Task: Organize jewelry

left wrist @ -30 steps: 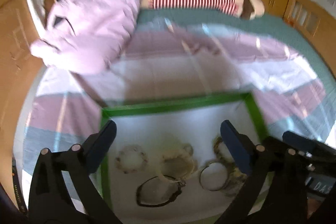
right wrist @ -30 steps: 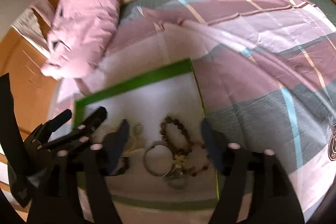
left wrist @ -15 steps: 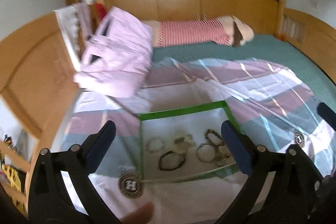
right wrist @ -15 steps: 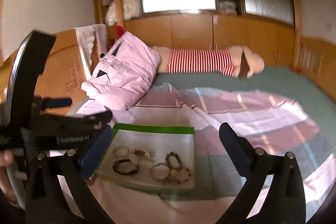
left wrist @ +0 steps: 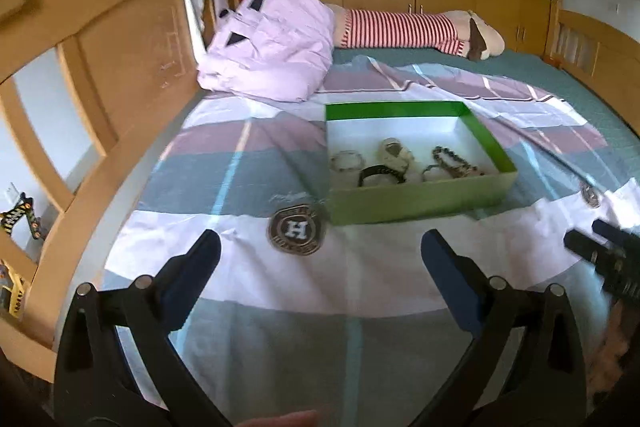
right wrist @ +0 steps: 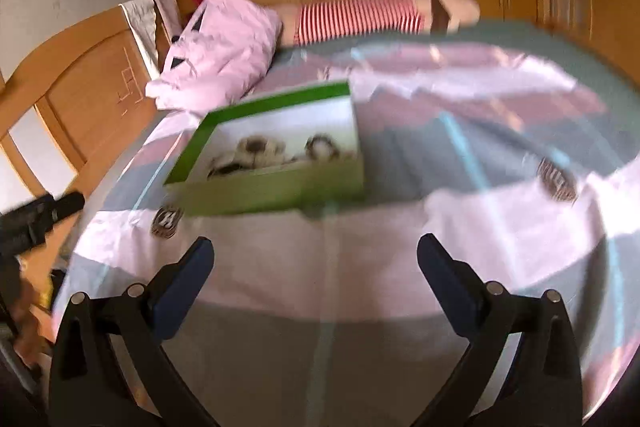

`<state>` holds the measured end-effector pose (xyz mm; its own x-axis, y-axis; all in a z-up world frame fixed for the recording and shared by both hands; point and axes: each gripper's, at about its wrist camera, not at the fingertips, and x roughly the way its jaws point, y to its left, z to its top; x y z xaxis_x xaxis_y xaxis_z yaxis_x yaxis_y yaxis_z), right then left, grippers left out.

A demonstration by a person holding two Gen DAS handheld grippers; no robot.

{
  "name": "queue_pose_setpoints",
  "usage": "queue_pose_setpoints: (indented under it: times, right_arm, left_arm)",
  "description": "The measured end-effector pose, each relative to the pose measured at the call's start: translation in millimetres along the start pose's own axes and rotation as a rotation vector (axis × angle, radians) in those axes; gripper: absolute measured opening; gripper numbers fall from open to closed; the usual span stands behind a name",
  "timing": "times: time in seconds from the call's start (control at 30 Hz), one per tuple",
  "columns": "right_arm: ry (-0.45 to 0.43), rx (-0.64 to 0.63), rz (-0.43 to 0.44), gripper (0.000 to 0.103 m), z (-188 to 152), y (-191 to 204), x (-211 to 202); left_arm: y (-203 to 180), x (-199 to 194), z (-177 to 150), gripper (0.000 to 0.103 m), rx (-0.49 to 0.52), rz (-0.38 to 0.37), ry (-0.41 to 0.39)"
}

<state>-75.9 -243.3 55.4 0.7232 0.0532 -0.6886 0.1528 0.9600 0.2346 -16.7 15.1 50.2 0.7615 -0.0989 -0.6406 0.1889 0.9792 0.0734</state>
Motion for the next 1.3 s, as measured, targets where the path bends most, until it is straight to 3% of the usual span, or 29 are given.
queue_pose_setpoints:
  times: [0.13,0.2,0.33,0.57,0.9,1.3]
  right_arm:
    - [-0.007,-0.108,-0.082,0.102,-2.3,23.9,1.7]
    - [0.004,-0.099,-0.075,0.102,-2.2,23.5,4.0]
    - [0.062,-0.041,-0.062,0.102,0.7,14.4,17.2]
    - [0.134,-0.063,-0.089,0.102,-10.3,11.8,34.4]
    - [0.15,-0.079,-0.092,0.102,-14.6,13.4,38.7]
    - [0.152,-0.07,-0.088,0.102,-13.7,13.2,39.0]
  left_arm:
    - [-0.5,14.4,-13.9,0.101,-0.02,-0.051,0.088]
    - [-3.8,22.1,-13.9,0.101,-0.002,-0.036,0.121]
    - [-6.0,25.9,-16.3,0.101,0.038,0.029,0.101]
    - [-4.3,29.4,-16.7,0.101,0.027,0.009,0.115]
    - [3.0,31.5,-17.2,0.101,-0.03,-0.029,0.138]
    - [-4.5,32.4,-18.7,0.101,0.001,-0.026,0.145]
